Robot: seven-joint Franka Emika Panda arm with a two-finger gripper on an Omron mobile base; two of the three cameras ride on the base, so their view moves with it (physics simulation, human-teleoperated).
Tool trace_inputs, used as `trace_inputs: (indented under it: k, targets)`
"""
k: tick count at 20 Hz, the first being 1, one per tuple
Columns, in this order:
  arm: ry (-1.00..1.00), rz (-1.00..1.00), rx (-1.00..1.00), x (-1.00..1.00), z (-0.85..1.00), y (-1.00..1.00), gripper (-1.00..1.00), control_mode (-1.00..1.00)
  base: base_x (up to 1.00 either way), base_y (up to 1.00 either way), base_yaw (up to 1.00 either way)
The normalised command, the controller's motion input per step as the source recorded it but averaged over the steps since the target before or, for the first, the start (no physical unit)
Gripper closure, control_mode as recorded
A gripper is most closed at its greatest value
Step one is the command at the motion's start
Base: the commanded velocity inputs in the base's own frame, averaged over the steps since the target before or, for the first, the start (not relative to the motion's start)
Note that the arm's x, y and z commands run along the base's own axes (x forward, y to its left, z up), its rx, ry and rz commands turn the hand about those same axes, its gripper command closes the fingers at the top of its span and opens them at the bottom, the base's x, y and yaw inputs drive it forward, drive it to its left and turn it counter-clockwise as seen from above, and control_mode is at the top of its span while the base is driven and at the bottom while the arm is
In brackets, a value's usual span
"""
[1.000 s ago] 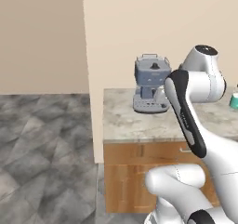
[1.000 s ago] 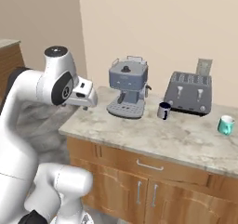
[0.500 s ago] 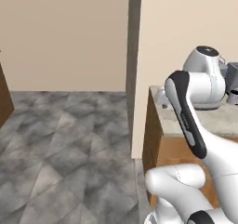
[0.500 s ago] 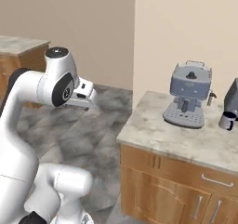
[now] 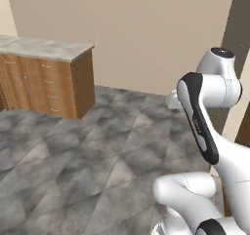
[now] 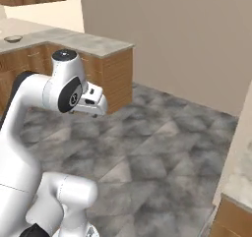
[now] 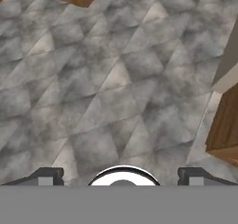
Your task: Clear the mugs and bowl far away from the sink.
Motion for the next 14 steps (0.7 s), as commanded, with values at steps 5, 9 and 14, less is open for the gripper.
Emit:
trace_inputs:
  k: [5,9,14]
  targets:
    - [0.0,0.0,0.0,0.0,0.0,0.0,-1.0,1.0,0.02,0.93,0.56]
    - [0.0,0.0,0.0,0.0,0.0,0.0,-1.0,1.0,0.17,0.92,0.38]
    - [0.0,0.0,0.0,0.0,0.0,0.0,-1.0,1.0,0.49,0.86,0.08]
